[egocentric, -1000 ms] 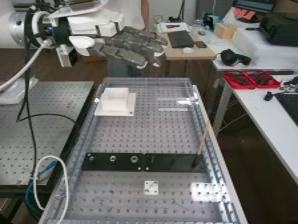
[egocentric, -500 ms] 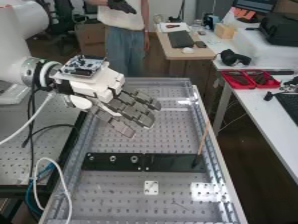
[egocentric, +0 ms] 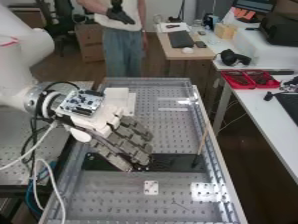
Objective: Grab the bearing and place it in the white container
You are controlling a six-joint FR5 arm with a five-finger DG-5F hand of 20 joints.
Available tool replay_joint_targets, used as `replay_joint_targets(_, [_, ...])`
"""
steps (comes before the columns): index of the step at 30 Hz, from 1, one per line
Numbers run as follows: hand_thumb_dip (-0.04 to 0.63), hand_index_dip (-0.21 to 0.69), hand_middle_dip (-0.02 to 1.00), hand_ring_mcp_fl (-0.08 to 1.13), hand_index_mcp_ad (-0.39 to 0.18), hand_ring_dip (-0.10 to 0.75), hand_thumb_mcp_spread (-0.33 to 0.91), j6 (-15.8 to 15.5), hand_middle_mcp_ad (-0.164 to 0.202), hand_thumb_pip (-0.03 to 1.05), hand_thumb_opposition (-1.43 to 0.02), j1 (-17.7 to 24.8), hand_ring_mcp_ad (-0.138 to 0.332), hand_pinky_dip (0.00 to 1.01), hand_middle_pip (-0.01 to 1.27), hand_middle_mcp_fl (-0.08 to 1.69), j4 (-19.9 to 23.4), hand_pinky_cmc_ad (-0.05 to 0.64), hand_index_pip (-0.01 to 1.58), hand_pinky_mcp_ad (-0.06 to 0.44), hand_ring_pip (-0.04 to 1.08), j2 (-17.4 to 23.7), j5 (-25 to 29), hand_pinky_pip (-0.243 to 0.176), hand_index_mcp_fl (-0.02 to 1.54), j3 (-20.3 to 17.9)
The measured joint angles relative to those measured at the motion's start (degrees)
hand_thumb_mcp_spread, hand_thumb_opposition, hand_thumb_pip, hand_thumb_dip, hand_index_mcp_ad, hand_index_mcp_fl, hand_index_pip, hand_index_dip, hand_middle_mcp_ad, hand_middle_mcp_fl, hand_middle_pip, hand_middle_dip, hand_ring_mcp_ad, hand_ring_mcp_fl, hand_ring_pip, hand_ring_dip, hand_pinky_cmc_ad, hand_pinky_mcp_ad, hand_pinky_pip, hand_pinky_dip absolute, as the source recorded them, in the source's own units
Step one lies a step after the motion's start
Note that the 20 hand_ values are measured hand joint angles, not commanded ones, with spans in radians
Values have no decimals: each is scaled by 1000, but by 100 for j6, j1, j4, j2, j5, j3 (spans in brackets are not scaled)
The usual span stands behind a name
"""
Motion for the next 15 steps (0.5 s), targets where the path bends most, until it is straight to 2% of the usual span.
replay_joint_targets(2, [190,178,319,14,-24,87,445,47,101,468,-754,-53,176,187,127,326,94,363,754,281,99,-75,-39,-44,155,-36])
replay_joint_targets(3, [190,178,319,14,-24,87,445,71,101,468,-754,-89,176,190,127,326,142,363,789,281,99,-121,-70,-26,157,-61])
replay_joint_targets(6, [188,178,319,16,-24,87,443,107,99,476,-759,-188,176,178,127,323,280,363,942,281,98,-234,-174,-28,105,-114])
replay_joint_targets(8, [202,180,319,16,-26,87,461,120,99,478,-756,-230,176,182,127,326,317,367,1030,281,98,-279,-228,-12,101,-127])
replay_joint_targets(15, [206,180,319,16,-28,87,463,188,99,480,-775,-473,159,182,127,323,700,363,1190,281,98,-507,-660,-12,72,-205])
